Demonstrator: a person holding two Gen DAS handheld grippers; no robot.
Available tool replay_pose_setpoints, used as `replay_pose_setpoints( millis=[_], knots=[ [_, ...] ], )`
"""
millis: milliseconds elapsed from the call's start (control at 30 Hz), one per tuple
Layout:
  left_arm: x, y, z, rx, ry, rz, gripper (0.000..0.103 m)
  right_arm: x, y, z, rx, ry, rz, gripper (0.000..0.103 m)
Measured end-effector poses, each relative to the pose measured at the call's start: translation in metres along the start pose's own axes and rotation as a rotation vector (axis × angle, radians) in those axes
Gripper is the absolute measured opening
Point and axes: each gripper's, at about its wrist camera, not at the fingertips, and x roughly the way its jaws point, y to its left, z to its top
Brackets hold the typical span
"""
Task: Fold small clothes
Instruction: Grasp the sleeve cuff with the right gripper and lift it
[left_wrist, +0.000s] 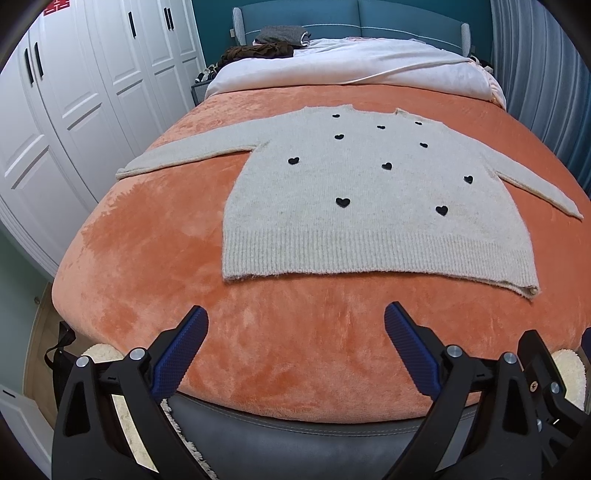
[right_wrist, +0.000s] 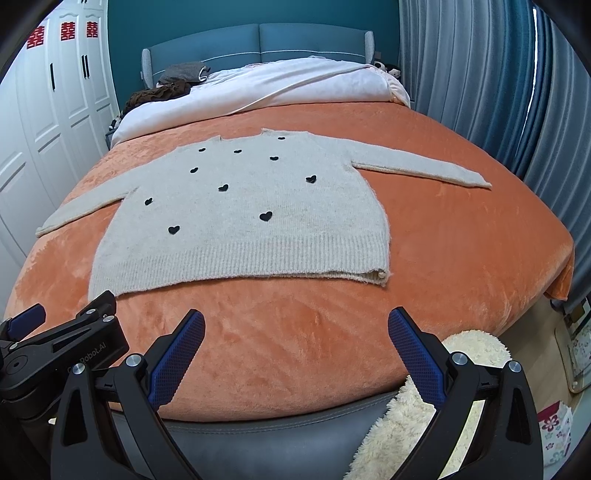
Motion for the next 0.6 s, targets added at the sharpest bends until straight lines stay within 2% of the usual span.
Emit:
replay_pose_setpoints(
  millis=[67,167,267,333,400,567,600],
  knots=[
    [0.007,-0.002,0.0,0.003,0.014,-0.013,0.095,0.008,-0.001,-0.001,-0.004,0.015,0.019,0.098],
    [0.017,0.002,0.004,-0.027,0.02,-0.057,0.098,0.028,-0.013,0.004,0.012,0.05,0.124,0.098],
    [0.028,0.013,0.016,-0.069,0.01,-0.093,0.098,0.056,-0.055,0.028,0.107,0.065,0.169,0.098],
    [0.038,0.023,0.027,-0.101,0.018,-0.113,0.098,0.081,-0.101,0.055,0.209,0.074,0.188,0.098],
    [0.05,0.033,0.038,-0.14,0.026,-0.142,0.098,0.113,-0.165,0.088,0.348,0.062,0.184,0.098],
    [0.083,0.052,0.056,-0.253,0.059,-0.179,0.098,0.201,-0.315,0.158,0.656,0.017,0.056,0.098],
    [0.088,0.054,0.059,-0.268,0.063,-0.176,0.098,0.214,-0.334,0.167,0.687,0.011,0.03,0.098]
  ],
)
